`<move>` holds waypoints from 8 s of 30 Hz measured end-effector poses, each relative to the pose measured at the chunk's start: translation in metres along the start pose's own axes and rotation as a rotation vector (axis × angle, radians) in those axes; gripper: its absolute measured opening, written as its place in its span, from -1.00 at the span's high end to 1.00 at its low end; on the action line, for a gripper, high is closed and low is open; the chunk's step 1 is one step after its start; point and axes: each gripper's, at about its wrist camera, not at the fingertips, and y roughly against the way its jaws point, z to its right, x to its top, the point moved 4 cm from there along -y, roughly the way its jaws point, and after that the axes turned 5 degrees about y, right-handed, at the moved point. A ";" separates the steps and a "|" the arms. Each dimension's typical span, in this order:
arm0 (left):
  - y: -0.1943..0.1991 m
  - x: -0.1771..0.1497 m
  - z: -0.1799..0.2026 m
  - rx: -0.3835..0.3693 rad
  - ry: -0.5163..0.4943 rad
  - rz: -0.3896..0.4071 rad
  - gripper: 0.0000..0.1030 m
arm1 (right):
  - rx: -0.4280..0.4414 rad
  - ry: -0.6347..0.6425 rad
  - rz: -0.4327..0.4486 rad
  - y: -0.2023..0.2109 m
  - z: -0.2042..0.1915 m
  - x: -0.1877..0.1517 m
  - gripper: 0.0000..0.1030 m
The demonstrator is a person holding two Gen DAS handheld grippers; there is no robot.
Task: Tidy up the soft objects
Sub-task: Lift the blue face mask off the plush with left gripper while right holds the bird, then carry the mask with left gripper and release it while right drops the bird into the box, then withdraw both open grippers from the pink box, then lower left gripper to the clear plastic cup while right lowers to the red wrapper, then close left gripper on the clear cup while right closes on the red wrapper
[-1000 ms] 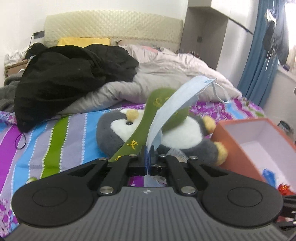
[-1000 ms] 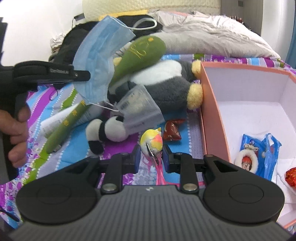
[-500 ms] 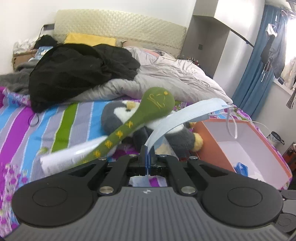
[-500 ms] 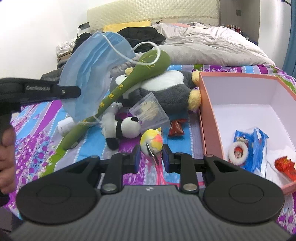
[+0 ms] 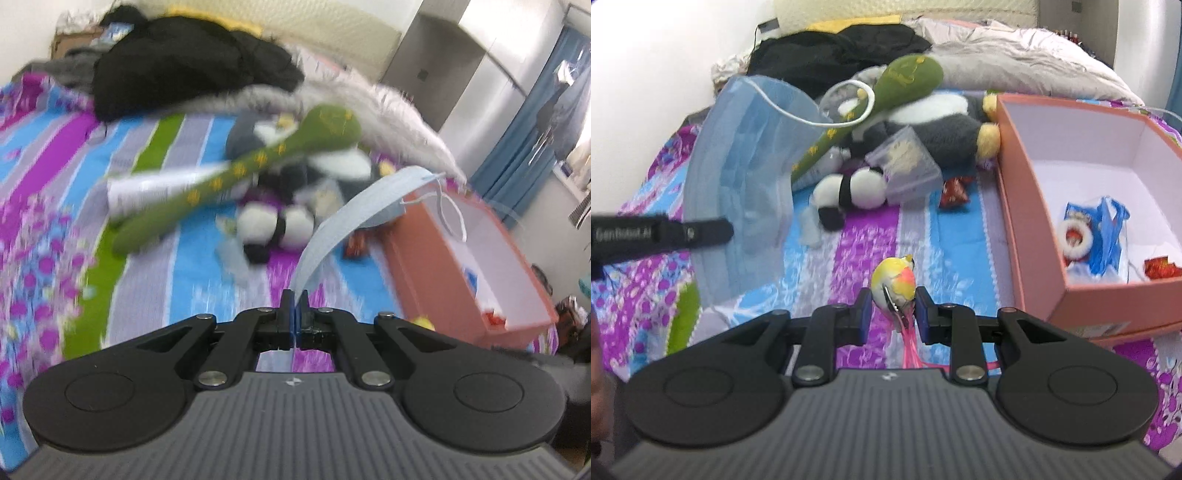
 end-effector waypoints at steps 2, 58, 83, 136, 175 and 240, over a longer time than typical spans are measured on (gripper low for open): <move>-0.002 -0.016 -0.005 0.002 0.023 -0.037 0.98 | 0.009 -0.001 -0.013 -0.002 -0.003 -0.006 0.45; -0.164 0.073 0.288 -0.259 -0.215 -0.311 0.98 | -0.177 -0.214 0.028 0.048 0.232 0.096 0.45; -0.198 0.043 0.284 -0.179 -0.270 -0.380 0.23 | -0.176 -0.289 -0.057 0.028 0.270 0.057 0.16; 0.054 -0.027 0.048 0.065 -0.058 -0.068 0.13 | 0.019 -0.042 0.137 0.103 0.017 0.002 0.16; -0.153 0.034 -0.067 0.166 0.102 -0.212 0.13 | -0.127 -0.054 -0.078 -0.123 0.039 0.078 -0.23; -0.072 -0.055 -0.034 0.106 0.107 -0.281 0.72 | 0.022 0.073 -0.118 -0.053 -0.008 -0.011 0.34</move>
